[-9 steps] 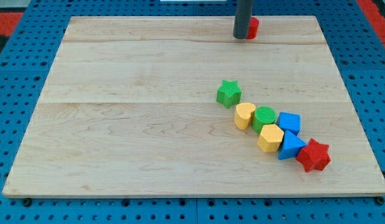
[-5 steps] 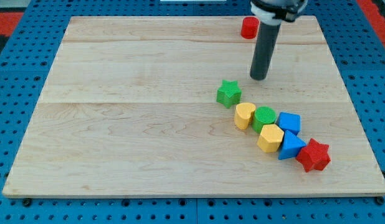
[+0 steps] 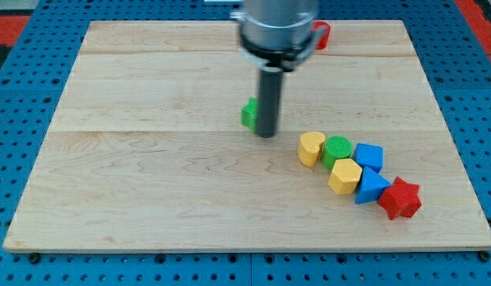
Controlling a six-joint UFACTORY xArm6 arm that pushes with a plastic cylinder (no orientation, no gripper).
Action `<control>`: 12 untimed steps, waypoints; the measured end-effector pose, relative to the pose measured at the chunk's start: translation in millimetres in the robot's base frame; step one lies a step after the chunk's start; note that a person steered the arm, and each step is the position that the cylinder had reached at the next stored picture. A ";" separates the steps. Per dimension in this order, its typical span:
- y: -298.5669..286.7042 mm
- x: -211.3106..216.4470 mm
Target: Move the green star to the top center of the board
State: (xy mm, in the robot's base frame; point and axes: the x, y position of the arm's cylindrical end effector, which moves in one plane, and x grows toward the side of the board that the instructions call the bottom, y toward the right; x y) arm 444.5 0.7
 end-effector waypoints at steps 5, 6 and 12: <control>23.6 -64.1; 75.3 -89.6; -28.9 -134.2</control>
State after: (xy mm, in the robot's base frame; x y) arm 310.4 -28.2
